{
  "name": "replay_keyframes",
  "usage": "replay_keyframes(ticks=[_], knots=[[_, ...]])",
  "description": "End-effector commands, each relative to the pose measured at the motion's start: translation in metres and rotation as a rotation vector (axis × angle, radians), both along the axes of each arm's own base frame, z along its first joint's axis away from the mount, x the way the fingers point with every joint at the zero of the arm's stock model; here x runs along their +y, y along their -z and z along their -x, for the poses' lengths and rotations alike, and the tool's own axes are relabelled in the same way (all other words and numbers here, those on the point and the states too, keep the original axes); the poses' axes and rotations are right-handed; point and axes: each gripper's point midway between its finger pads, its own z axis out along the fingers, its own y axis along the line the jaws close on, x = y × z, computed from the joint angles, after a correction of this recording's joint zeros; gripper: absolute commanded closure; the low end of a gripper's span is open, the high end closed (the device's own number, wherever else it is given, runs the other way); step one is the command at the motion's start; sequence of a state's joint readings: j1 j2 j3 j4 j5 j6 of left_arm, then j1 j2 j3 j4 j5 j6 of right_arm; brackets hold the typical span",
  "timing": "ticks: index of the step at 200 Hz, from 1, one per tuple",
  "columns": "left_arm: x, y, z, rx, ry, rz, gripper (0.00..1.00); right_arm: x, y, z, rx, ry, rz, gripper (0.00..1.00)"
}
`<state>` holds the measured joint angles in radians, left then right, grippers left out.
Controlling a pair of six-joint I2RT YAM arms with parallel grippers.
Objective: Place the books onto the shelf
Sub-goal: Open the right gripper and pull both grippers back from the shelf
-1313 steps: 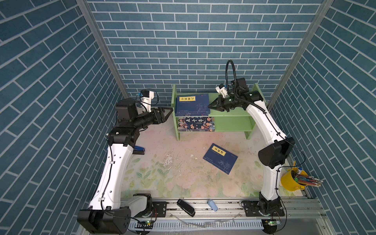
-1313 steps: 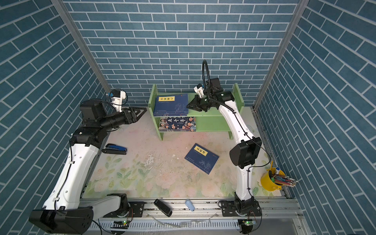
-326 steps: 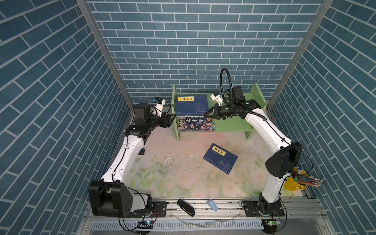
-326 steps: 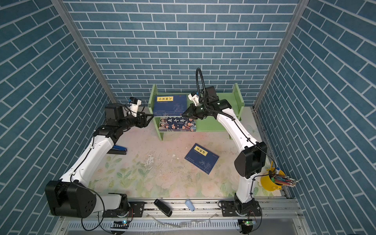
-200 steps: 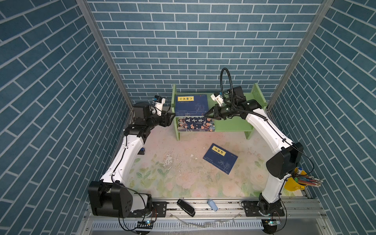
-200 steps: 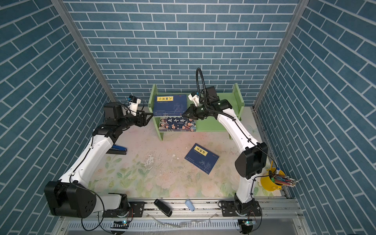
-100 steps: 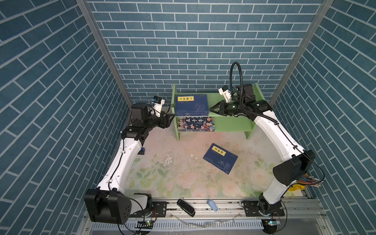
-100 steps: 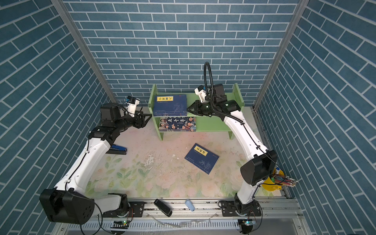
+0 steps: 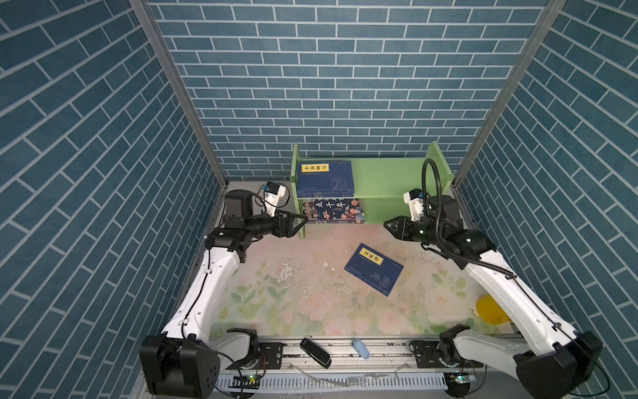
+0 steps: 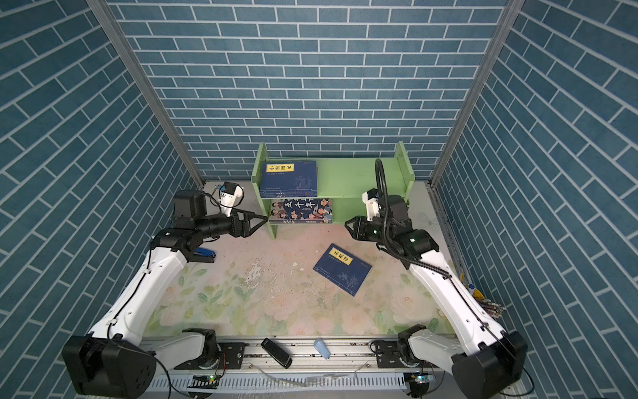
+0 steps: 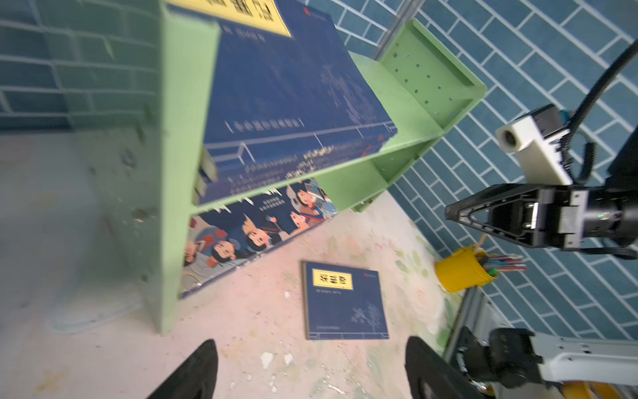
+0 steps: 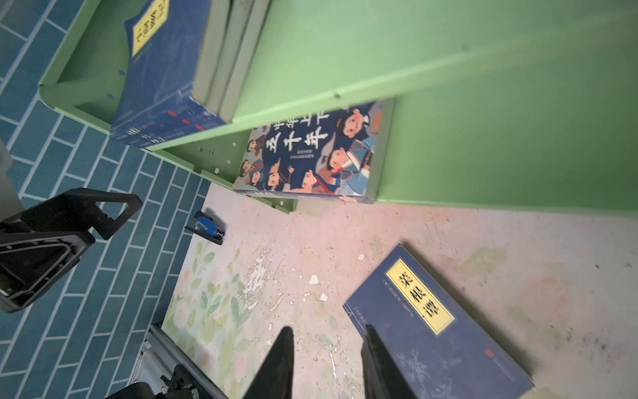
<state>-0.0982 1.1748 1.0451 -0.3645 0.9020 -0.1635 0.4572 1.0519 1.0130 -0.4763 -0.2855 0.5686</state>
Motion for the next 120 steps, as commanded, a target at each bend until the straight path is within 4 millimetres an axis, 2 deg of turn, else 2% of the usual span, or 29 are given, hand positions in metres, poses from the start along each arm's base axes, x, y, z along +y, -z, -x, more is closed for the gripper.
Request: replay_keyframes(ticks=[1,29,70,120], knots=[[-0.019,-0.010,0.030,0.049,0.144,0.133,0.09,-0.025,0.031,0.005,0.017,0.166,-0.014,0.64],[-0.023,0.005,0.037,0.108,0.157,0.153,0.05,-0.045,0.075,0.020,0.079,0.249,0.019,0.60],[-0.020,0.032,0.041,0.199,0.135,0.077,0.02,-0.051,0.126,0.022,0.199,0.239,0.156,0.55],[-0.013,0.060,0.038,0.232,0.061,0.049,0.00,-0.059,0.142,0.008,0.166,0.254,0.189,0.50]])
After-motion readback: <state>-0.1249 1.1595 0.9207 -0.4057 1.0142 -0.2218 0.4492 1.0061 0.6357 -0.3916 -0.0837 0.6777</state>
